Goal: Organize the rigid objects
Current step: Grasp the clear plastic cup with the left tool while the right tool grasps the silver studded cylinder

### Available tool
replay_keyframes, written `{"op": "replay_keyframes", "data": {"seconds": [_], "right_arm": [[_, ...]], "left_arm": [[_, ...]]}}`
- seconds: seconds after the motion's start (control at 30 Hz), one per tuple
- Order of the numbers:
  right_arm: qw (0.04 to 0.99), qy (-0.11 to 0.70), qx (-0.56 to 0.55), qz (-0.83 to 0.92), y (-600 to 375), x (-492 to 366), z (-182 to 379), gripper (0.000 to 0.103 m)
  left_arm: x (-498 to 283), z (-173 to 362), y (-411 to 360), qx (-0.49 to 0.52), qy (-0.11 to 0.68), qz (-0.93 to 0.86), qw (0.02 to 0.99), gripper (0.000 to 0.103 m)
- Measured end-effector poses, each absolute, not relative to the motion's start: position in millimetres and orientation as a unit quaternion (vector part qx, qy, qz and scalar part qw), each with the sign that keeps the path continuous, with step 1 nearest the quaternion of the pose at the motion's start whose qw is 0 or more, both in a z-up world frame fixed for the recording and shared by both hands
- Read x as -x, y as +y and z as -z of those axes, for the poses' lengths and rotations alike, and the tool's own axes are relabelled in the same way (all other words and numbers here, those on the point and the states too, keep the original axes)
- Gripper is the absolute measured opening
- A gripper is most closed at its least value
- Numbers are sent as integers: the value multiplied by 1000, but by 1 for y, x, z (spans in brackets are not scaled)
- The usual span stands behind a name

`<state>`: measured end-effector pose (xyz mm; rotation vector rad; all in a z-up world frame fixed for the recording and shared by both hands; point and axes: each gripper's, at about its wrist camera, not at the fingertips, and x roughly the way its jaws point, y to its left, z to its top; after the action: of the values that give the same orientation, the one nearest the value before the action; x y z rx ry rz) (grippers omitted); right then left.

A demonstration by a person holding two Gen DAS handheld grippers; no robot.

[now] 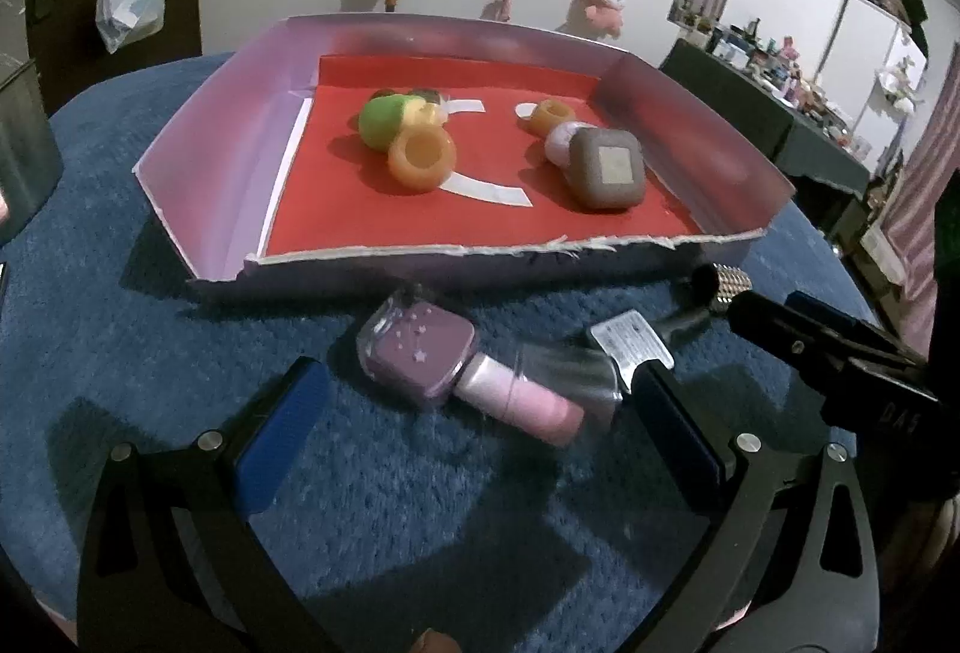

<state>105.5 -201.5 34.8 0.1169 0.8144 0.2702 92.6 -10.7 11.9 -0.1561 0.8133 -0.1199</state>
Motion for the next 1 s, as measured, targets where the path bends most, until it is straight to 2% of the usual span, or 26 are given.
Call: {"op": "replay_keyframes", "data": {"seconds": [0.27, 0.7, 1.0], "right_arm": [[903, 407, -61, -124, -198, -122, -33, 103], [896, 422, -55, -125, -195, -126, -31, 103], [894, 430, -45, -117, -191, -129, -29, 87]], "left_arm": [[-92, -6, 5, 86, 403, 56, 909, 103], [-42, -21, 45, 68, 402, -6, 913, 103], [-54, -5, 13, 84, 413, 55, 905, 101]]}}
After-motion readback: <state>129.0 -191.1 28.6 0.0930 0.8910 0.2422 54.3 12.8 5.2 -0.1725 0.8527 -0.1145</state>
